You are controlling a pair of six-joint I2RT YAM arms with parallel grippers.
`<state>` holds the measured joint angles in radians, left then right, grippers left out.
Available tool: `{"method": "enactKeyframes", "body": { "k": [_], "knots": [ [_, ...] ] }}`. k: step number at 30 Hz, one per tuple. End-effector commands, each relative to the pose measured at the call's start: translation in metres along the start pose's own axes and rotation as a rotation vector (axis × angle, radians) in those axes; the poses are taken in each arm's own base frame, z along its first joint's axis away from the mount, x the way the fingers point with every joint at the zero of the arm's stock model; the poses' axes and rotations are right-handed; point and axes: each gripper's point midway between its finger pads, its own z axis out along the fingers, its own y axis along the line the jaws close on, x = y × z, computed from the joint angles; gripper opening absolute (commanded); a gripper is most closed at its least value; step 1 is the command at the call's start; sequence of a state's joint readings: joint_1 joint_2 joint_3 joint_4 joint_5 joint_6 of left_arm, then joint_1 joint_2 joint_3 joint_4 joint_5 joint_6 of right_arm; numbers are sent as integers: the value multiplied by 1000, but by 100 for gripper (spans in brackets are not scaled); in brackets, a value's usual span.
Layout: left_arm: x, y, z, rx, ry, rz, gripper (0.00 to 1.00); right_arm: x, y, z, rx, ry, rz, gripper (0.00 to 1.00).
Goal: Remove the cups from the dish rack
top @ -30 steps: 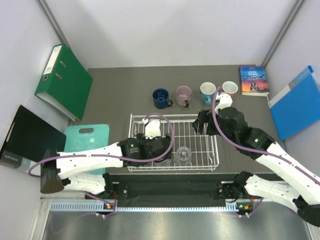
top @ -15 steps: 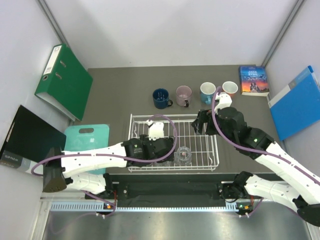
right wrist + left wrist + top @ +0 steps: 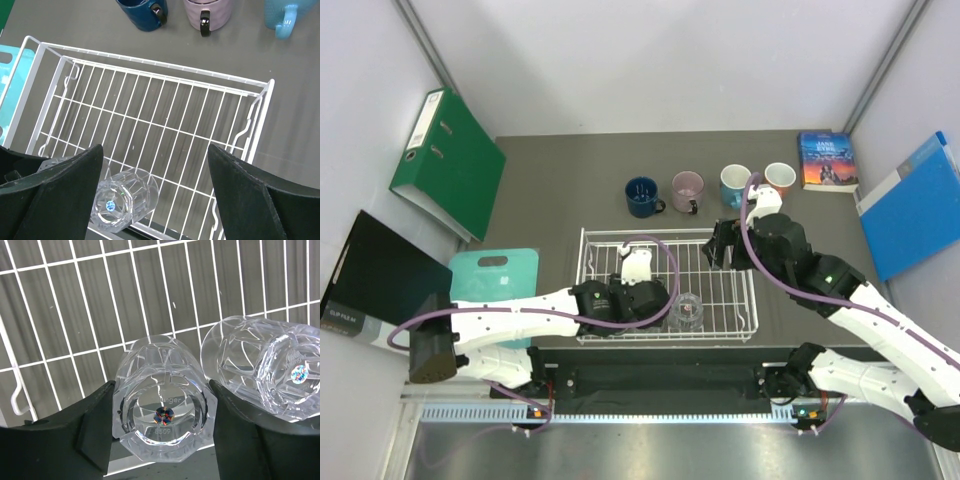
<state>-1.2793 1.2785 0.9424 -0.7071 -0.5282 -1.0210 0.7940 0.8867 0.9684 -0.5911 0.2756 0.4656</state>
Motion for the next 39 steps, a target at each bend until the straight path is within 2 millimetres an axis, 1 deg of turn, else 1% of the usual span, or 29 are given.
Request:
{"method": "enactKeyframes", "body": {
  "k": [1, 4, 7, 9, 10, 11, 13, 14, 15, 16, 17, 18, 19, 20, 21, 22, 23, 24, 25, 26, 27, 28, 29, 31, 32, 33, 34, 36, 39],
  "knots": [
    [-23, -5, -15, 15, -69, -17, 0, -13, 9, -3, -30, -50, 4, 84],
    [-43, -6, -29, 18, -115, -20, 0, -18, 9, -5, -31, -62, 2, 85],
    [-83, -9, -59, 59, -238, -62, 0, -28, 6, -11, -16, -99, 2, 84],
    [-115, -14, -87, 135, -343, -128, 0, -34, 3, -15, -4, -127, 7, 84],
    [-124, -16, -96, 168, -377, -111, 0, -37, 3, -16, -4, -140, 12, 84],
    [-145, -23, -116, 254, -444, -174, 0, -38, 4, -16, -8, -150, 25, 85],
    [-155, -28, -129, 340, -473, -170, 0, -43, 4, -21, -17, -180, 48, 84],
    [-167, -27, -138, 388, -503, -202, 0, -45, 5, -22, -22, -197, 71, 84],
    [-174, -31, -141, 438, -524, -222, 0, -49, 5, -25, -28, -216, 88, 84],
    [-178, -35, -142, 498, -514, -219, 0, -55, 7, -27, -40, -241, 109, 84],
    [-182, -36, -145, 539, -515, -236, 0, -55, 9, -28, -55, -252, 131, 83],
    [-187, -40, -144, 594, -531, -263, 0, -61, 12, -36, -89, -284, 149, 83],
    [-180, -55, -151, 729, -470, -259, 0, -68, 26, -42, -169, -310, 160, 83],
    [-192, -47, -149, 756, -492, -303, 0, -68, 31, -45, -208, -316, 164, 83],
    [-184, -50, -140, 812, -460, -314, 0, -71, 37, -52, -255, -330, 166, 83],
    [-197, -59, -156, 945, -482, -370, 0, -71, 48, -56, -315, -319, 161, 83],
    [-197, -61, -159, 1039, -449, -364, 0, -73, 53, -61, -344, -319, 172, 83],
    [-189, -60, -146, 1076, -410, -385, 0, -72, 58, -62, -371, -308, 174, 83],
    [-203, -65, -170, 1219, -450, -436, 0, -73, 67, -68, -426, -308, 182, 82],
    [-199, -66, -162, 1263, -403, -436, 0, -71, 70, -69, -451, -302, 197, 82],
    [-194, -67, -155, 1291, -373, -455, 0, -73, 73, -76, -484, -314, 209, 80],
    [-195, -69, -158, 1339, -350, -478, 0, -75, 78, -80, -513, -323, 219, 79],
    [-198, -73, -154, 1364, -345, -474, 0, -75, 79, -81, -524, -321, 236, 78],
    [-198, -79, -156, 1403, -312, -460, 0, -73, 87, -86, -576, -308, 234, 75],
    [-199, -82, -151, 1406, -305, -460, 0, -68, 90, -86, -600, -287, 235, 75],
    [-200, -84, -153, 1417, -300, -452, 0, -67, 92, -88, -616, -283, 238, 73],
    [-201, -86, -148, 1415, -286, -453, 0, -67, 94, -89, -632, -284, 238, 73],
    [-202, -90, -152, 1436, -276, -433, 0, -64, 95, -87, -630, -274, 239, 71],
    [-203, -93, -151, 1441, -262, -429, 0, -63, 95, -84, -626, -267, 233, 71]
  ]
}}
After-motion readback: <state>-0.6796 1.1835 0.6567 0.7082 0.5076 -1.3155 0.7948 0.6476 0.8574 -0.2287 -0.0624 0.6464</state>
